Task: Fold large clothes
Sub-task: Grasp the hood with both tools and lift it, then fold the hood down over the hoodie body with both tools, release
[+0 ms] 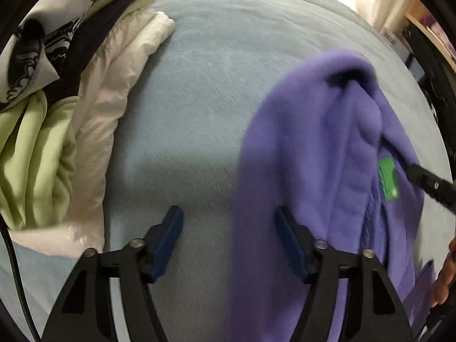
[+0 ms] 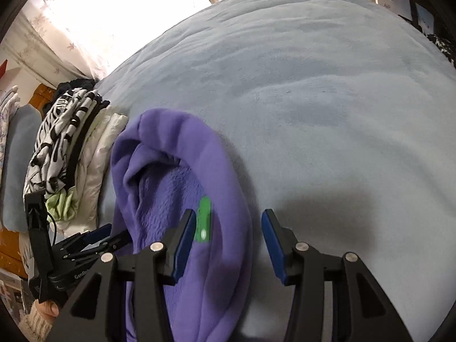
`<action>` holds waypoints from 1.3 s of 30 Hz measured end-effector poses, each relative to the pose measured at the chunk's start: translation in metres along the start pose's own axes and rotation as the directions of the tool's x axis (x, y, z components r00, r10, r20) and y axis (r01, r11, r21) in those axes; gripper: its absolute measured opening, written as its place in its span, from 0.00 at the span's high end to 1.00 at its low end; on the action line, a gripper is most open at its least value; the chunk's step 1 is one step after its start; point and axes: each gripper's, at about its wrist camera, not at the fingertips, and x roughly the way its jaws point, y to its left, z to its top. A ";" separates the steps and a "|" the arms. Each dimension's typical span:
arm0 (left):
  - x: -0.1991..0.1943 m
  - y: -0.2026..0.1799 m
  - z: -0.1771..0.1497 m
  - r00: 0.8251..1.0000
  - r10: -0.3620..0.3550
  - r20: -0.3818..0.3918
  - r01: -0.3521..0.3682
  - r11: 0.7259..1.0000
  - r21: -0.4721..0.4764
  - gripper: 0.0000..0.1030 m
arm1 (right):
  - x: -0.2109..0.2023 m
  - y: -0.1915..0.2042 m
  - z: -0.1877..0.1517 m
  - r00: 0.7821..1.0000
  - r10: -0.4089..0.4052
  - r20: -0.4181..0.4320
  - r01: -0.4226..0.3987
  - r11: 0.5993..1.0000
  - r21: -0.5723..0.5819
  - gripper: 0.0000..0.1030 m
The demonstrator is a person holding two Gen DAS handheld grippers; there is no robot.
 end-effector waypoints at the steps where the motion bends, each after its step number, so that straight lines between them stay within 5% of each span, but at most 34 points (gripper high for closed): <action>1: 0.002 0.001 0.002 1.000 0.001 0.007 -0.001 1.000 -0.003 0.28 | 0.003 0.002 0.002 1.000 -0.006 0.009 0.006 1.000 -0.007 0.53; 3: 0.007 0.001 0.005 1.000 -0.004 0.004 0.004 1.000 -0.006 0.27 | 0.006 0.005 0.004 0.999 -0.019 0.037 0.020 1.000 -0.024 0.54; 6: 0.009 -0.002 0.006 0.999 -0.027 0.026 0.028 0.999 -0.029 0.39 | 0.009 0.010 0.004 0.998 -0.029 0.056 0.032 0.998 -0.053 0.90; 8: 0.006 -0.008 0.004 0.994 -0.102 0.039 0.104 0.994 -0.037 0.96 | 0.002 0.011 0.002 0.996 -0.034 0.087 0.040 0.997 -0.059 0.90; 15: -0.056 -0.027 -0.013 0.985 -0.010 0.170 0.012 1.000 -0.011 0.98 | -0.067 0.006 -0.017 0.980 0.028 0.199 -0.016 0.998 -0.060 0.91; 20: -0.135 -0.008 -0.043 0.966 -0.064 0.250 0.070 0.997 -0.016 0.98 | -0.141 0.007 -0.049 0.951 0.135 0.278 -0.107 0.988 -0.114 0.92; 26: -0.215 0.008 -0.128 0.937 -0.165 0.307 0.166 0.986 0.023 0.98 | -0.215 0.035 -0.126 0.916 0.226 0.333 -0.140 0.955 -0.262 0.91; 31: -0.229 0.022 -0.220 0.942 -0.241 0.235 0.244 0.970 0.016 0.97 | -0.232 0.037 -0.217 0.938 0.145 0.316 -0.029 0.938 -0.346 0.88; 35: -0.208 0.028 -0.287 0.961 -0.242 0.130 0.241 0.970 0.022 0.97 | -0.220 0.019 -0.283 0.982 0.026 0.186 0.040 0.940 -0.340 0.80; 39: -0.200 0.040 -0.343 0.963 -0.264 0.056 0.265 0.964 0.003 0.97 | -0.210 0.001 -0.332 0.997 -0.021 0.079 0.044 0.954 -0.296 0.80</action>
